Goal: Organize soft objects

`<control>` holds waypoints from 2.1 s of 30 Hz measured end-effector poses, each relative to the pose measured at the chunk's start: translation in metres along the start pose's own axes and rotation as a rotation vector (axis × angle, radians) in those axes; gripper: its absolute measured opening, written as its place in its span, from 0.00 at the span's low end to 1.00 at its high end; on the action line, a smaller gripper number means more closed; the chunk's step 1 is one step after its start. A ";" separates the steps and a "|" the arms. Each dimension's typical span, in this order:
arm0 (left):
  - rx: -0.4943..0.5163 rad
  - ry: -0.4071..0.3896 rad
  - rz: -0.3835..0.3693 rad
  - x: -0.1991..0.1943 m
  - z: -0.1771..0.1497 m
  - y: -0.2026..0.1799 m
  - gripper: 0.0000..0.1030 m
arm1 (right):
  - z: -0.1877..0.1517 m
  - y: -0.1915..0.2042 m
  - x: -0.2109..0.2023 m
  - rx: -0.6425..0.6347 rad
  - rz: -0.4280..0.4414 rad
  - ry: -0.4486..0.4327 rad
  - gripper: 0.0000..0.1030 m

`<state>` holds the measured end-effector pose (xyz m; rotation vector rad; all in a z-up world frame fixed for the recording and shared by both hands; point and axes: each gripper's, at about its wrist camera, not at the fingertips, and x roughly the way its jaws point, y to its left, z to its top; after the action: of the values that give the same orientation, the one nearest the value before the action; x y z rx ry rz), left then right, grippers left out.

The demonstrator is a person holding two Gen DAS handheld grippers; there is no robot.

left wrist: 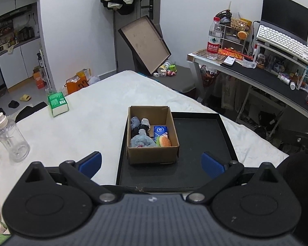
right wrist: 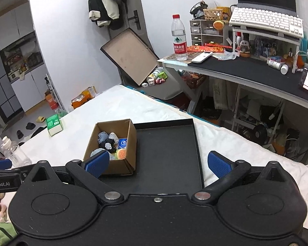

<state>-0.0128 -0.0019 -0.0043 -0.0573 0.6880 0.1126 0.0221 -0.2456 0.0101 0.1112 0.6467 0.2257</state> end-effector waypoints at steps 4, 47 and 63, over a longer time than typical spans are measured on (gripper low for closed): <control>0.014 -0.011 -0.009 -0.007 -0.005 -0.004 0.99 | -0.008 0.006 -0.005 -0.010 -0.010 -0.010 1.00; 0.011 -0.010 -0.023 -0.008 -0.029 -0.008 0.99 | -0.025 0.028 -0.008 -0.048 0.018 0.026 1.00; 0.020 -0.009 -0.016 -0.007 -0.026 -0.007 0.99 | -0.024 0.030 -0.006 -0.052 0.012 0.030 1.00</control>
<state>-0.0340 -0.0113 -0.0194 -0.0427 0.6794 0.0909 -0.0020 -0.2174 -0.0003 0.0623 0.6700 0.2563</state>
